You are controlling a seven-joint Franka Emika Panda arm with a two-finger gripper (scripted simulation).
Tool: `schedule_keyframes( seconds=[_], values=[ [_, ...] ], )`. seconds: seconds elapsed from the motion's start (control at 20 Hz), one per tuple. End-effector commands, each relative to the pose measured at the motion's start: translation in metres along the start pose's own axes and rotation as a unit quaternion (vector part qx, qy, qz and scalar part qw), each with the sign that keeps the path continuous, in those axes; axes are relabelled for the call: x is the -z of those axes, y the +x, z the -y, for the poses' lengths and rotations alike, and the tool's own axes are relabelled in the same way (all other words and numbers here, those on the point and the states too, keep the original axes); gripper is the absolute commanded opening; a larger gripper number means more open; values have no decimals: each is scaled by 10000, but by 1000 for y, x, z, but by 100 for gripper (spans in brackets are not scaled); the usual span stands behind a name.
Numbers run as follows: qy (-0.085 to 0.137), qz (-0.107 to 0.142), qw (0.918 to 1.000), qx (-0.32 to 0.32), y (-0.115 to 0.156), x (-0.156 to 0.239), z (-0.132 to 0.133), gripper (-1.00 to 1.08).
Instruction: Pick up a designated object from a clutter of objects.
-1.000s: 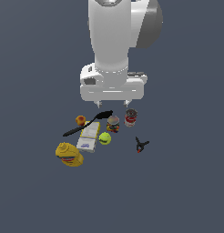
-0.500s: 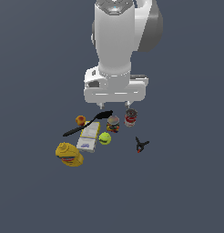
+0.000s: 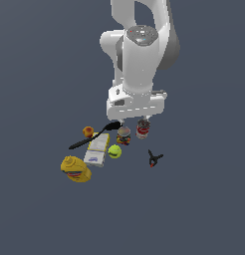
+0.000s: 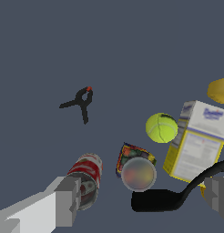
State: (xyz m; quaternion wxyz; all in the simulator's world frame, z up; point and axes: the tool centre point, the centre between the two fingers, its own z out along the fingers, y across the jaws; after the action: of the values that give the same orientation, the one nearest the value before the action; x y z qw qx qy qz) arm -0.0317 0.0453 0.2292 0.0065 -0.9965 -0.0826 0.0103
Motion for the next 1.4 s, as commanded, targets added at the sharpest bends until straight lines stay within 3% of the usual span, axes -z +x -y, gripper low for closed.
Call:
schedule_keyframes(
  seconds=[0.0,0.6,0.95,1.35],
  values=[
    [-20,-12,9997,232,-9,-18,14,100],
    [-79,-69,9923,1236,-63,-88,66,100],
    [-86,-84,9889,1480,-79,-103,77,100],
    [-86,-81,9888,1490,-80,-108,77,100]
  ],
)
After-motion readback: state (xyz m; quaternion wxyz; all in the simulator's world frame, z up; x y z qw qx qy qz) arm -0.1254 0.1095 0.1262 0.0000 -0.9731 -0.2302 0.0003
